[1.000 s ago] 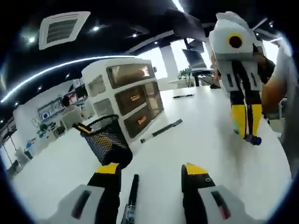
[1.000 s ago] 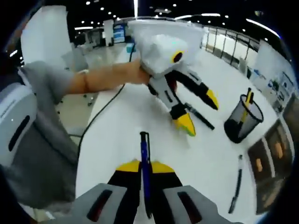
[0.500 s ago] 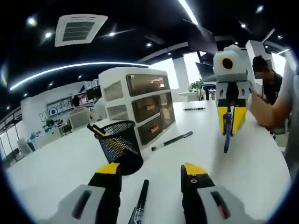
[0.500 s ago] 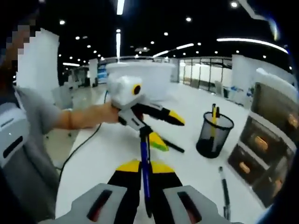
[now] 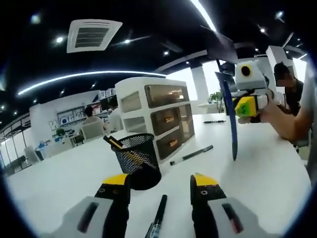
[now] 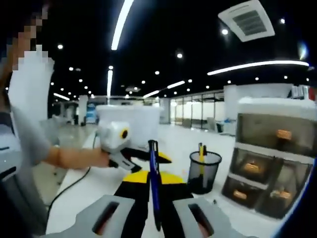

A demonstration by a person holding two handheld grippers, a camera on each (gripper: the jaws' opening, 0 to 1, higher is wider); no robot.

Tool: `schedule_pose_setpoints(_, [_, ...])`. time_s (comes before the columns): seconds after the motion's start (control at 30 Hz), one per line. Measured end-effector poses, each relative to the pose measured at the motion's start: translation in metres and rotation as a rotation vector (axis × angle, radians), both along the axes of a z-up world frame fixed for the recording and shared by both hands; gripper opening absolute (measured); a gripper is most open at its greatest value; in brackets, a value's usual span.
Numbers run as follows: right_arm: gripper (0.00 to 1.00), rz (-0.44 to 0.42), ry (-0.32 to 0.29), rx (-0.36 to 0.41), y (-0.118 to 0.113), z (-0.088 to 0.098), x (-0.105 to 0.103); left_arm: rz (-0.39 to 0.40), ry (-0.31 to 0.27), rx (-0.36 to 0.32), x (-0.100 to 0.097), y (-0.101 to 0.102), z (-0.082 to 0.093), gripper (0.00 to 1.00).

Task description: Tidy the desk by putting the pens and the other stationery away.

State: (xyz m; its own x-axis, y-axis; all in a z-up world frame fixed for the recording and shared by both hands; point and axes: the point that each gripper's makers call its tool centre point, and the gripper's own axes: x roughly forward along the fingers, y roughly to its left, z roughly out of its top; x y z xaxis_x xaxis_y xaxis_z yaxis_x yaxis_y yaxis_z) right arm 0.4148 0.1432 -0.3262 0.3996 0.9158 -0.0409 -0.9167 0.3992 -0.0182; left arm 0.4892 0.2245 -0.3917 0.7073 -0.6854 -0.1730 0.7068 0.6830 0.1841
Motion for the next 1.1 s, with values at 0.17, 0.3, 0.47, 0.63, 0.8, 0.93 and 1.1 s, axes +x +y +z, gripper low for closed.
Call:
schedule_pose_setpoints(0.17, [0.04,-0.050,-0.029,0.038,-0.007,0.006,0.007,-0.015,0.016,0.005,-0.002,-0.006,-0.007,0.48])
schedule_pose_setpoints(0.3, [0.04,-0.087,-0.046,0.023,-0.010,0.001,0.014,-0.006,0.009,0.007,-0.003,-0.003,-0.005,0.48])
schedule_pose_setpoints(0.47, [0.04,-0.154,-0.090,0.065,-0.017,0.012,0.020,0.031,-0.005,0.019,0.002,0.004,-0.003,0.47])
schedule_pose_setpoints(0.63, [0.04,-0.184,-0.089,0.079,-0.021,0.014,0.023,0.067,-0.064,0.101,0.005,0.010,-0.004,0.47])
schedule_pose_setpoints(0.8, [0.04,-0.211,-0.077,0.079,-0.023,0.011,0.028,0.062,-0.136,0.175,0.000,0.005,0.001,0.47])
schedule_pose_setpoints(0.93, [0.04,-0.223,-0.067,0.085,-0.024,0.009,0.030,0.050,-0.150,0.188,-0.002,0.003,0.002,0.47])
schedule_pose_setpoints(1.1, [0.04,-0.243,-0.078,0.089,-0.026,0.008,0.033,0.051,-0.147,0.193,-0.001,0.004,0.001,0.46])
